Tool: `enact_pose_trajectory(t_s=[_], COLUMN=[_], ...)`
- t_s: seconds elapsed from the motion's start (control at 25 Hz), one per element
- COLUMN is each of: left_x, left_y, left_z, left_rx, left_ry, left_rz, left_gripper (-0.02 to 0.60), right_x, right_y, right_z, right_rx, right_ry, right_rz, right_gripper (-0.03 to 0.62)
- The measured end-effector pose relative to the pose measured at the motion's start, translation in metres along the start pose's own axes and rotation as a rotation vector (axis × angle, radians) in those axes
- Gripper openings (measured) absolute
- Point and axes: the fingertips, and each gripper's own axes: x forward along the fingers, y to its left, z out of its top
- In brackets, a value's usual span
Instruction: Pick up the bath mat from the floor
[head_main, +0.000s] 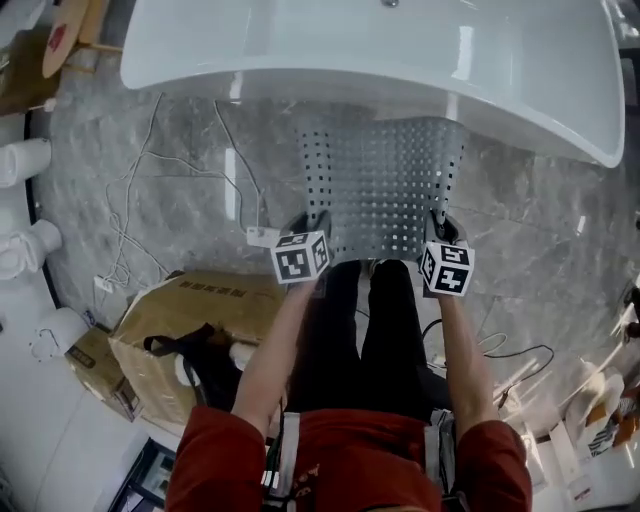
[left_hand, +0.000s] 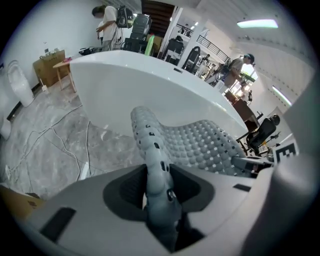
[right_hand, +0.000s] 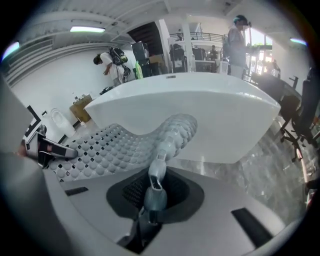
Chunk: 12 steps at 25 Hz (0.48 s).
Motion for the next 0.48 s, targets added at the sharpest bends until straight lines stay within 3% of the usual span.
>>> enact_pose_trajectory(t_s=[0.24, 0.48], left_x=[-0.083, -0.142], left_y=[-0.036, -0.071], left_z=[0.038, 0.087], left_rx=[-0.008, -0.006], left_ry=[-0.073, -0.171], left_rz=[-0.042, -0.105], left_gripper=[0.14, 0.137], right_x=[-0.086, -0.153], right_y=[-0.001, -0.009], right_z=[0.065, 0.136], right_rx=[-0.027, -0.063], right_ry=[-0.121, -0.286], right_rz=[-0.021, -0.097], right_gripper=[0.051, 0.049])
